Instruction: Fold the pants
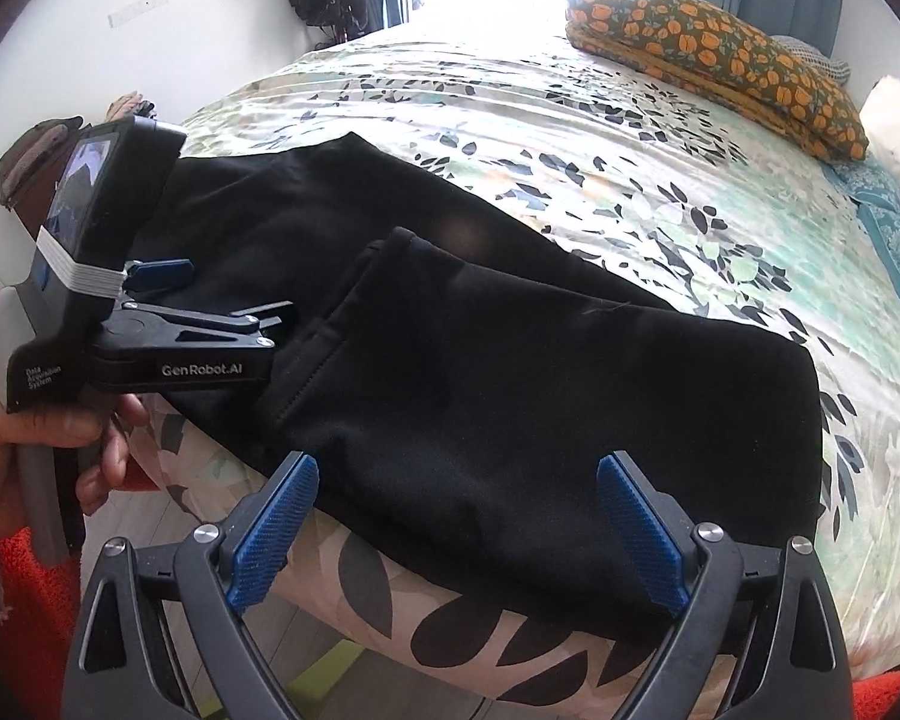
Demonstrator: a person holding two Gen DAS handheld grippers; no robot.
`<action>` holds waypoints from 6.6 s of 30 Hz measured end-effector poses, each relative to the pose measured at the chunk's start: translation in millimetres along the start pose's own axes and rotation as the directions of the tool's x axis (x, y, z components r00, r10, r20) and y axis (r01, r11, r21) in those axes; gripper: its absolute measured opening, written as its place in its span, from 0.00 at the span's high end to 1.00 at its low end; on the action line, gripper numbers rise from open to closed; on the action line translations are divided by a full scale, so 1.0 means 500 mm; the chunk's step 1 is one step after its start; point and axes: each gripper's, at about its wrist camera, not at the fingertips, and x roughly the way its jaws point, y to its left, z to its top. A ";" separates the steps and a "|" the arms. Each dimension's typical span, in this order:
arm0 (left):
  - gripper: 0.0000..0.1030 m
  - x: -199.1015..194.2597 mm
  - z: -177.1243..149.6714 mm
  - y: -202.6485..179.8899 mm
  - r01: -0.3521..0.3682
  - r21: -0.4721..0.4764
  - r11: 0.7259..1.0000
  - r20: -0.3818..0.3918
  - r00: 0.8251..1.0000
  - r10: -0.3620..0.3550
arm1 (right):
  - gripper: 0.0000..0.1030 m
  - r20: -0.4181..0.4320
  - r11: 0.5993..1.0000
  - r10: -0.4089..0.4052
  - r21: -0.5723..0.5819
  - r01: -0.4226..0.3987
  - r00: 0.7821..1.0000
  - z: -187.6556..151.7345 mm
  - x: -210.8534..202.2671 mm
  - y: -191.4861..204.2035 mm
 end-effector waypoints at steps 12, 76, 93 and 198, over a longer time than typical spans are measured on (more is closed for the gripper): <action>0.01 -0.140 0.081 0.375 0.154 -0.369 0.916 0.168 0.981 -0.097 | 0.09 -0.012 0.994 0.018 0.106 -0.016 1.000 -0.012 0.001 -0.054; 0.84 -0.127 0.156 -0.184 0.678 -0.431 0.595 -0.059 0.637 -0.769 | 0.04 0.253 0.667 -0.032 0.726 -0.168 0.967 -0.078 -0.157 -0.449; 0.16 -0.170 0.103 -0.254 0.647 -0.089 0.757 -0.145 0.743 -0.653 | 0.04 0.300 0.614 0.008 0.751 -0.242 0.954 -0.119 -0.159 -0.488; 0.02 0.006 0.248 -0.064 0.218 -0.037 0.975 -0.067 0.973 -0.220 | 0.54 0.085 0.854 0.066 0.511 -0.100 0.994 0.061 0.007 -0.424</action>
